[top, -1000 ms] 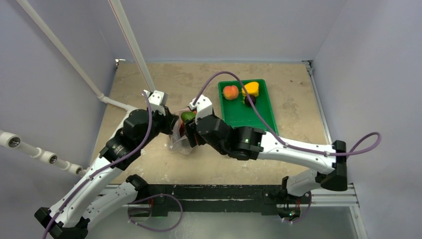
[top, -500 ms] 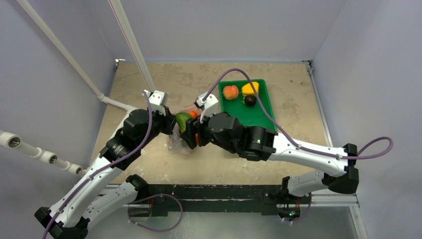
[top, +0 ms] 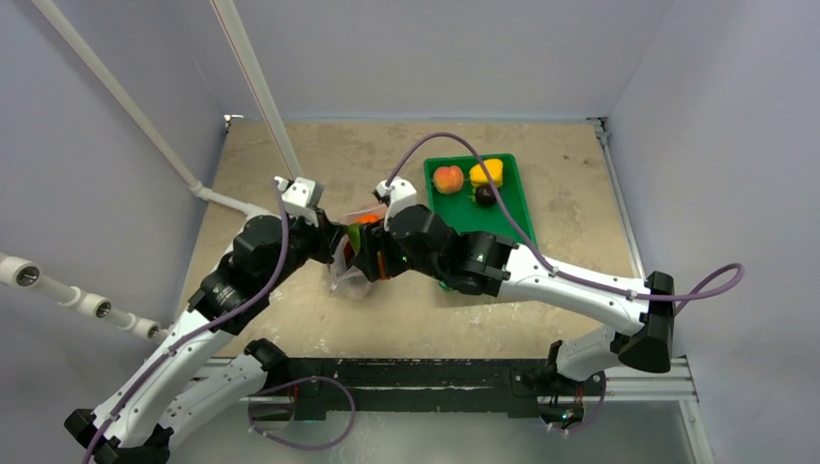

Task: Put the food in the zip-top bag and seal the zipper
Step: Place the fake fruit in the zipper food storage bag.

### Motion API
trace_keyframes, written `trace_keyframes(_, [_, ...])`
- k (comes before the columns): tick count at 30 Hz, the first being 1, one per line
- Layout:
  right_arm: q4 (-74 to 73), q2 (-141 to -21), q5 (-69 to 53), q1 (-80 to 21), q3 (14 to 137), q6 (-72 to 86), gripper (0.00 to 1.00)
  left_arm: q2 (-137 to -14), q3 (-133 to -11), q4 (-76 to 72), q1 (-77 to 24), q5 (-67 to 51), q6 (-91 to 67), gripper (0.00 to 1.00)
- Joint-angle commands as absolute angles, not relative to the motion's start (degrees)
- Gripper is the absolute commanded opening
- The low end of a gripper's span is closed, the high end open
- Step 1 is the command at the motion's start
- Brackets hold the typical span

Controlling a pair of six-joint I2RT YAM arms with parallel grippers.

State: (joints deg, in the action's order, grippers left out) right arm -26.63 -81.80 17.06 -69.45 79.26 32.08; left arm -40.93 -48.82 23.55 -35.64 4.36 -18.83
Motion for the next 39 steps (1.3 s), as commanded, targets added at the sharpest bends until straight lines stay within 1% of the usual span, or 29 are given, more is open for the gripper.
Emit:
trace_keyframes(1, [-24.6, -80.2, 12.8, -65.4, 79.6, 34.5, 0.01, -39.8, -48.4, 20.6, -35.6, 2.5, -18.4, 0.0])
trace_keyframes(3, [-24.2, -80.7, 12.3, -64.5, 79.6, 34.7, 0.03, -39.9, -48.4, 20.5, -35.6, 1.9, -18.4, 0.0])
trace_keyframes(9, [-24.4, -83.5, 16.3, -63.5, 81.3, 36.6, 0.06, -40.7, -48.4, 20.0, -35.6, -1.1, -18.2, 0.0])
trace_keyframes(10, [-24.4, -84.2, 17.2, -63.5, 81.6, 36.9, 0.08, -40.7, -48.4, 20.1, -35.6, -1.2, -18.2, 0.0])
trace_keyframes(12, [-24.0, -85.7, 19.1, -63.3, 82.4, 37.5, 0.16, -40.8, -48.4, 20.0, -35.6, -1.4, -18.2, 0.0])
trace_keyframes(16, [-21.9, -88.1, 20.8, -62.5, 83.3, 38.1, 0.17, -40.9, -48.3, 19.8, -35.6, -2.0, -18.2, 0.0])
trace_keyframes(17, [-21.0, -88.4, 21.1, -62.3, 83.4, 38.3, 0.22, -41.0, -48.3, 19.8, -35.6, -2.2, -18.2, 0.0])
trace_keyframes(23, [-18.2, -89.1, 23.3, -62.1, 83.9, 39.6, 0.63, -41.0, -48.3, 19.9, -35.6, -1.9, -18.2, 0.0])
trace_keyframes(24, [-17.7, -88.9, 23.3, -62.1, 83.8, 39.5, 0.68, -41.0, -48.4, 19.9, -35.6, -1.8, -18.2, 0.0])
trace_keyframes(26, [-16.3, -88.1, 23.2, -62.1, 83.1, 39.3, 0.73, -41.0, -48.3, 19.9, -35.6, -1.6, -18.2, 0.0])
trace_keyframes(29, [-14.7, -86.6, 23.2, -62.0, 82.1, 38.7, 0.84, -41.0, -48.4, 20.0, -35.6, -1.2, -18.2, 0.0])
trace_keyframes(33, [-14.2, -84.6, 23.4, -62.1, 81.4, 38.4, 0.87, -41.0, -48.3, 20.0, -35.6, -1.0, -18.4, 0.0])
trace_keyframes(39, [-10.2, -77.8, 21.2, -62.1, 77.8, 38.1, 0.86, -41.3, -48.4, 20.1, -35.6, -0.4, -18.4, 0.0])
